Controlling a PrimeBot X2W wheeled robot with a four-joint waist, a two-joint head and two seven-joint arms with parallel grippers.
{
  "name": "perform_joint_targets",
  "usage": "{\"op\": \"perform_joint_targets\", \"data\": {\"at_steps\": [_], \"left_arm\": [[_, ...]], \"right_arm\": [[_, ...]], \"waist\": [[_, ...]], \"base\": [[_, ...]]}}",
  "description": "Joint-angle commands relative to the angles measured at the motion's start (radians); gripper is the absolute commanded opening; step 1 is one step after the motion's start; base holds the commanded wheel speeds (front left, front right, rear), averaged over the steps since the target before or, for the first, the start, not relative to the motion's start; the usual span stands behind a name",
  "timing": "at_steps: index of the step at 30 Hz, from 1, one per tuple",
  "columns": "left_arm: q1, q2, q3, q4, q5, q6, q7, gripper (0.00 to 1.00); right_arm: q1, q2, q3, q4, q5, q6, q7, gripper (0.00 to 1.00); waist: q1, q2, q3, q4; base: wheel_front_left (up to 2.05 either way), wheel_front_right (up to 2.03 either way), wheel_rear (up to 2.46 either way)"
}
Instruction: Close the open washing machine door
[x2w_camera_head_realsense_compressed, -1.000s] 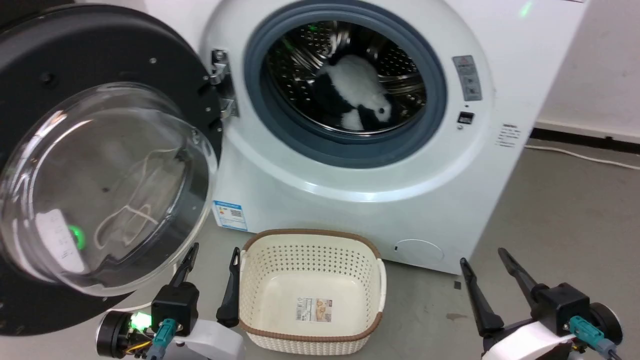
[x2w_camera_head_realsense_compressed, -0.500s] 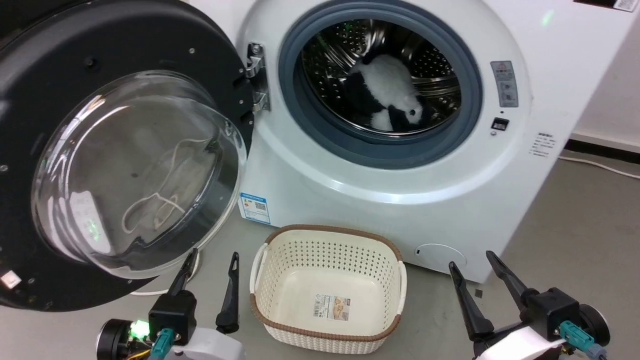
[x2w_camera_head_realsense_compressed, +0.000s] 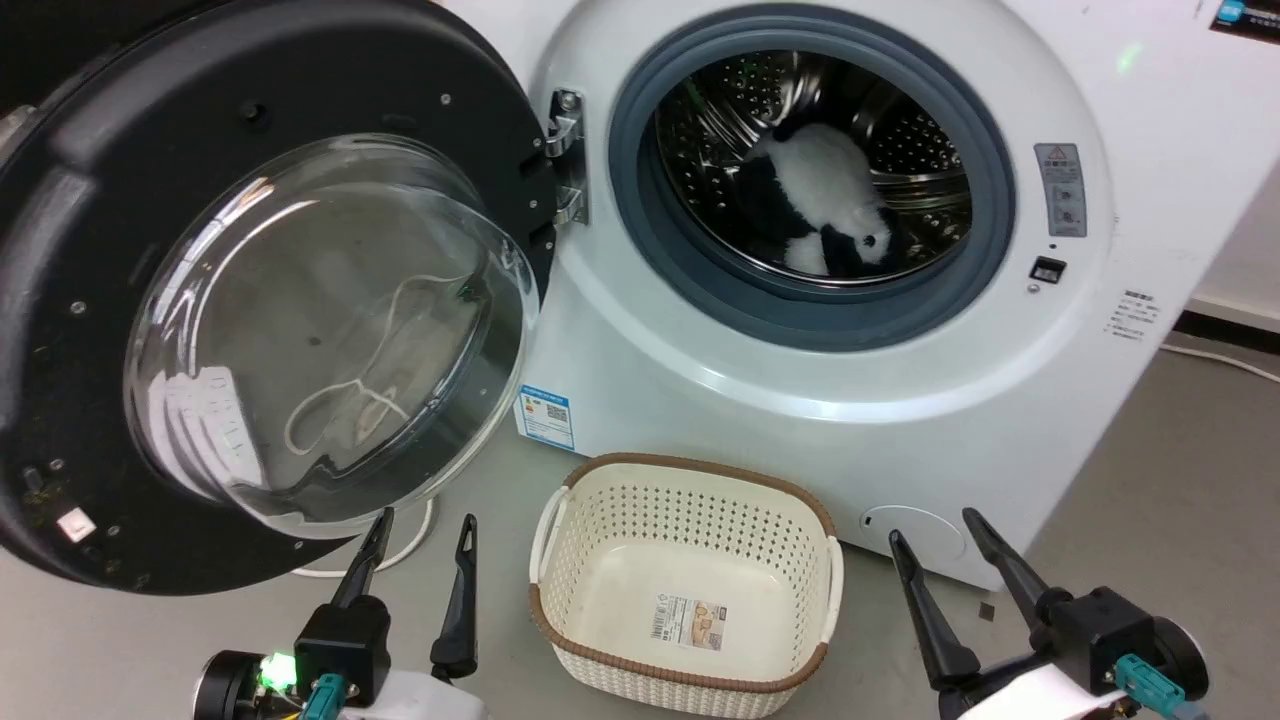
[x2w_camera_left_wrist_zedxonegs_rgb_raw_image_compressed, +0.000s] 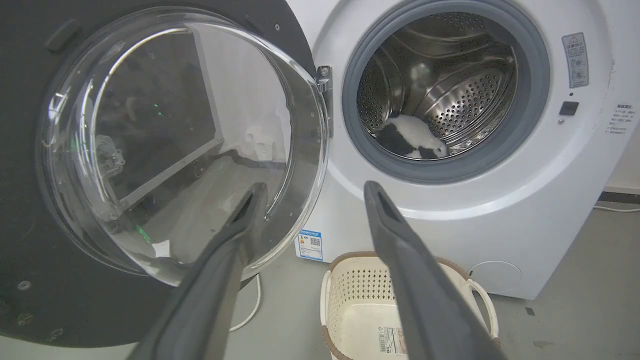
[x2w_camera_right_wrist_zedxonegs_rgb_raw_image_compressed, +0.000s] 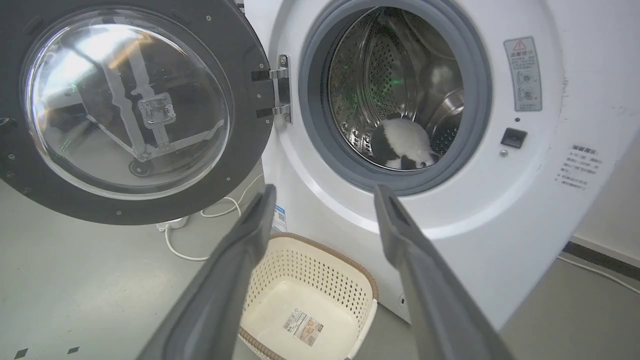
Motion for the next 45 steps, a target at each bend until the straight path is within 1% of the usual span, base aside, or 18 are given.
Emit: {"op": "perform_joint_targets", "data": {"at_steps": [1,26,27,28,29,30,32,33,34,37,40,45], "left_arm": [[0.01,0.003,-0.001,0.003,-0.007,0.0,-0.011,1.0],[0.046,-0.01,-0.002,0.013,-0.023,-0.004,-0.067,1.0],[0.046,-0.012,0.003,0.009,-0.033,-0.004,-0.069,0.91],[0.044,-0.017,0.02,-0.006,-0.056,0.0,-0.073,0.18],[0.044,-0.017,0.02,-0.006,-0.056,0.0,-0.073,0.18],[0.043,-0.019,0.03,-0.016,-0.066,0.0,-0.075,0.0],[0.039,-0.02,0.046,-0.035,-0.078,-0.004,-0.08,0.0],[0.031,-0.021,0.07,-0.06,-0.091,-0.011,-0.084,0.0],[0.031,-0.021,0.07,-0.06,-0.091,-0.011,-0.084,0.0],[0.006,-0.026,0.13,-0.114,-0.151,-0.017,-0.09,0.0],[-0.039,-0.031,0.235,-0.177,-0.238,-0.015,-0.096,0.0],[-0.123,-0.033,0.405,-0.205,-0.367,-0.05,-0.107,0.0]], "right_arm": [[0.017,0.002,0.006,0.005,0.008,0.001,-0.012,1.0],[0.044,0.003,0.055,0.031,0.036,0.001,-0.068,1.0],[0.045,0.003,0.057,0.031,0.036,0.001,-0.07,1.0],[0.046,0.003,0.06,0.034,0.036,0.001,-0.074,1.0],[0.046,0.003,0.06,0.034,0.036,0.001,-0.074,1.0],[0.045,0.003,0.061,0.035,0.036,0.001,-0.076,1.0],[0.045,0.0,0.064,0.035,0.037,0.001,-0.08,1.0],[0.044,-0.005,0.069,0.034,0.039,0.001,-0.085,1.0],[0.044,-0.005,0.069,0.034,0.039,0.001,-0.085,1.0],[0.042,-0.017,0.072,0.032,0.042,0.001,-0.091,1.0],[0.036,-0.029,0.078,0.031,0.046,0.001,-0.097,1.0],[0.021,-0.036,0.087,0.031,0.055,0.001,-0.108,1.0]], "waist": [[-0.0001,0.0,-0.002,0.008],[-0.0001,0.0,-0.016,0.103],[-0.0001,0.0,-0.014,0.103],[-0.0001,0.0,-0.01,0.102],[-0.0001,0.0,-0.01,0.102],[-0.0001,0.0,-0.008,0.102],[-0.0001,0.0,-0.002,0.1],[-0.0001,0.0,0.008,0.096],[-0.0001,0.0,0.008,0.096],[-0.0001,0.0,0.027,0.091],[-0.0001,0.0,0.044,0.08],[-0.0001,0.0,0.069,0.047]], "base": [[0.0,0.0,0.0],[0.0,0.0,0.0],[0.0,0.0,0.0],[0.0,0.0,0.0],[0.0,0.0,0.0],[0.0,0.0,0.0],[0.0,0.0,0.0],[0.0,0.0,0.0],[0.0,0.0,0.0],[0.0,0.0,0.0],[0.0,0.0,0.0],[0.0,0.0,0.0]]}}
